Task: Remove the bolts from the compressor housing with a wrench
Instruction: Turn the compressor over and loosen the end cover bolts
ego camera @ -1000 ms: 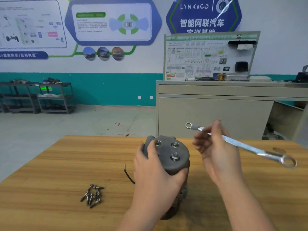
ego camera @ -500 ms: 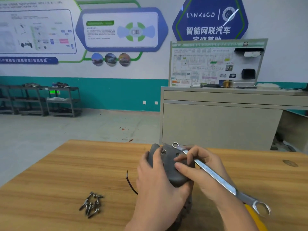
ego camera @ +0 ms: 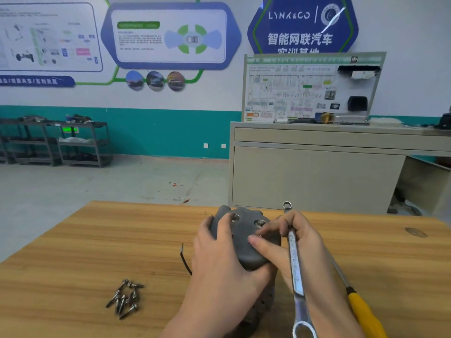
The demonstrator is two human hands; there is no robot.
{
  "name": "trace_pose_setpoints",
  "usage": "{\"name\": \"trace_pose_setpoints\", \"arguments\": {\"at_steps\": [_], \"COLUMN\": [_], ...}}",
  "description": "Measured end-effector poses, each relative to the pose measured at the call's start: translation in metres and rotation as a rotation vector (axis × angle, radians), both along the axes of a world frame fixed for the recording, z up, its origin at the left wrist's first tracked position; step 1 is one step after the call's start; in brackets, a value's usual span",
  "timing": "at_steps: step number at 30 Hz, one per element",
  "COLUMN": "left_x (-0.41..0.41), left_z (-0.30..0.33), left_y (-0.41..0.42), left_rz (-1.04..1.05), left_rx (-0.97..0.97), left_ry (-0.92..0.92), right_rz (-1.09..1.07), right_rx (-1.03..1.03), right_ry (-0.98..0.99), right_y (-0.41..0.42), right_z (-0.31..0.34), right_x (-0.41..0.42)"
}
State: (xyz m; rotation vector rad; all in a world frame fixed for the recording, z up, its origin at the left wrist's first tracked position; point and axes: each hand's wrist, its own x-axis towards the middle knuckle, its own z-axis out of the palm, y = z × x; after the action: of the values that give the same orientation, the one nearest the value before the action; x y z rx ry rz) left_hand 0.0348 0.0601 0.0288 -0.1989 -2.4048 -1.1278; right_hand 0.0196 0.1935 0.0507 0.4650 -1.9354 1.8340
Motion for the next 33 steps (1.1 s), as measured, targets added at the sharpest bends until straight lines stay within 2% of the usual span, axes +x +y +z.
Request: {"name": "trace_pose_setpoints", "arguments": {"at_steps": [6,12,18,33], "left_x": [0.0012,0.0031,0.0042,0.0044], "left_z": [-0.0024,-0.0001,0.0009,0.0032], "left_y": [-0.0027,-0.0040,-0.0036,-0.0012], "left_rz": [-0.005,-0.022,-0.027,-0.021], "left_rx": [-0.003,-0.004,-0.015,-0.003], "left_ry": [0.022,0.021,0.027,0.003], "right_rz": [0.053,-0.022,0.070,-0.048], "right_rx": [0.031,0.007,0.002,-0.008], "right_ry": [0.005,0.040,0.021,0.079], "right_y": [0.0005,-0.0009,0.0028,-0.0047], "right_z": [0.0008,-0.0006,0.0005,-0.0063], "right_x": [0.0030,0.0023,0.0040,0.0039]}}
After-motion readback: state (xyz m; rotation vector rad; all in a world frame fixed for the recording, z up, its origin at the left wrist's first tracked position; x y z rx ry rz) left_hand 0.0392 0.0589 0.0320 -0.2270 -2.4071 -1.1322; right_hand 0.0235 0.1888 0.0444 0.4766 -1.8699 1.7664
